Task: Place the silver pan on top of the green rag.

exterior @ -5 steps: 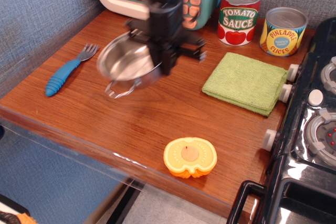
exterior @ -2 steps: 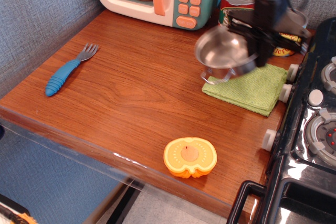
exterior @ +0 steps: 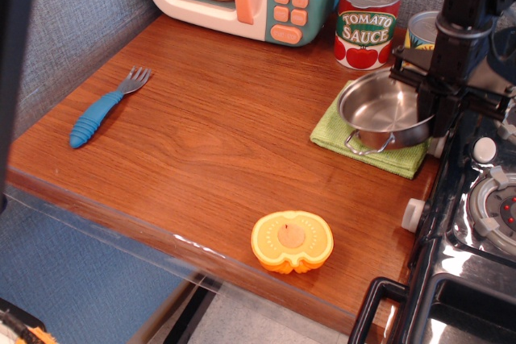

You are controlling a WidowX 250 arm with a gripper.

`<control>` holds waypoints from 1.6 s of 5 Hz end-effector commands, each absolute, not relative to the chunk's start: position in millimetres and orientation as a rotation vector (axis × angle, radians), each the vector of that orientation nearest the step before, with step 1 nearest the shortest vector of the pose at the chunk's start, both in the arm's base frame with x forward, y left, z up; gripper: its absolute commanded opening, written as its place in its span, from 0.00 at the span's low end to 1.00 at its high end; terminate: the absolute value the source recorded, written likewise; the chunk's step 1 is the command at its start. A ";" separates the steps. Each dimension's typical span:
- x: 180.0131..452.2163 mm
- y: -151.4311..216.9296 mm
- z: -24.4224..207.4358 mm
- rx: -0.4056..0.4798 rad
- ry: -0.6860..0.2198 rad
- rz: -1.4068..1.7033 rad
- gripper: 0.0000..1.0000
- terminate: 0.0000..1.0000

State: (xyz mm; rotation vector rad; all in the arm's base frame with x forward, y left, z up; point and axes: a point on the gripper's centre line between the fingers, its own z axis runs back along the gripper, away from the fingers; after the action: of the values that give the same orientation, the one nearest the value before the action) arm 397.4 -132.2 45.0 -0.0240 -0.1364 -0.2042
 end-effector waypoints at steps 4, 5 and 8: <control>410.1 -107.0 96.4 -0.024 -0.258 -0.162 0.00 0.00; 405.4 -106.5 91.7 -0.034 -0.206 -0.157 1.00 0.00; 394.7 -100.0 140.1 -0.138 -0.285 -0.161 1.00 0.00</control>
State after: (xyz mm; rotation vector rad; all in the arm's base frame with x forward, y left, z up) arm 398.2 -99.3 116.5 -0.1318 -0.2263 -0.1517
